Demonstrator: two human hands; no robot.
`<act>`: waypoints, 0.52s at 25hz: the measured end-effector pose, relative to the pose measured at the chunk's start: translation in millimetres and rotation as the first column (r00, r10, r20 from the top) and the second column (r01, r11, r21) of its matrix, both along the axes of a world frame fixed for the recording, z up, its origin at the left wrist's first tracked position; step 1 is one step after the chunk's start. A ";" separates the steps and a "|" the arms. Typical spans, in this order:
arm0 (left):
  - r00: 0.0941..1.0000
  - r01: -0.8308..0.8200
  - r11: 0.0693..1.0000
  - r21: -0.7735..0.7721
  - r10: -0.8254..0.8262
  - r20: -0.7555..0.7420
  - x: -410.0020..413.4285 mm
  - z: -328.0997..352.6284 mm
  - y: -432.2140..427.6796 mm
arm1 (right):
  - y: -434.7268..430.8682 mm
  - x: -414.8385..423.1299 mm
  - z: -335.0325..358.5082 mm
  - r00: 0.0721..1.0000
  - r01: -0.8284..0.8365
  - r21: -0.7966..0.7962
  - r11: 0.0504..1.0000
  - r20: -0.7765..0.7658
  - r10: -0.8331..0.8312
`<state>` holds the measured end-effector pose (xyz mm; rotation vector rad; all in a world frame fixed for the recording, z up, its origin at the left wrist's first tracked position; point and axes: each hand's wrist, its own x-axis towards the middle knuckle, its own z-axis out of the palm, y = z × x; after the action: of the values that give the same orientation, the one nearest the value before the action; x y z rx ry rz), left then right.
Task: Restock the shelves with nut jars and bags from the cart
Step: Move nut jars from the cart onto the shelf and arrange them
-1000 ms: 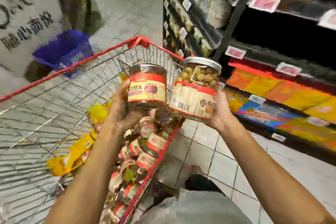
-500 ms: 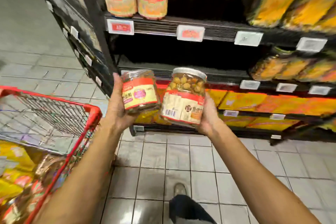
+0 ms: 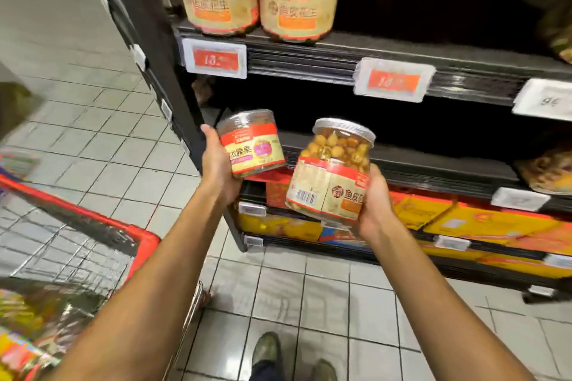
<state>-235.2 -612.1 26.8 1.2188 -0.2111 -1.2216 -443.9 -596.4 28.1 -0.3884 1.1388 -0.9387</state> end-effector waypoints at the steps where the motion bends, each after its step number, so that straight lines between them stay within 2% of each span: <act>1: 0.999 -0.012 1.000 0.001 0.012 0.042 4.5 -9.3 -15.0 | -8.2 4.4 -7.9 1.000 0.012 -0.003 1.000 0.002 -0.012; 7: 0.958 -0.024 1.000 -0.016 0.028 0.284 17.3 -36.1 -87.3 | -29.7 12.3 -42.0 0.998 0.052 0.024 0.998 0.028 -0.053; 10: 0.889 -0.016 1.000 -0.005 0.016 0.458 23.4 -45.7 -112.0 | -33.9 10.5 -58.7 0.997 0.059 0.064 0.996 0.036 -0.061; 13: 0.815 0.028 0.997 -0.068 0.016 0.579 30.2 -58.4 -124.8 | -37.5 12.1 -68.7 0.995 0.085 0.059 0.995 0.045 -0.088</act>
<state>-205.0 -736.9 -31.7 1.5021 -0.7078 -0.8027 -431.8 -633.9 -40.6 -0.2710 1.1437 -0.9840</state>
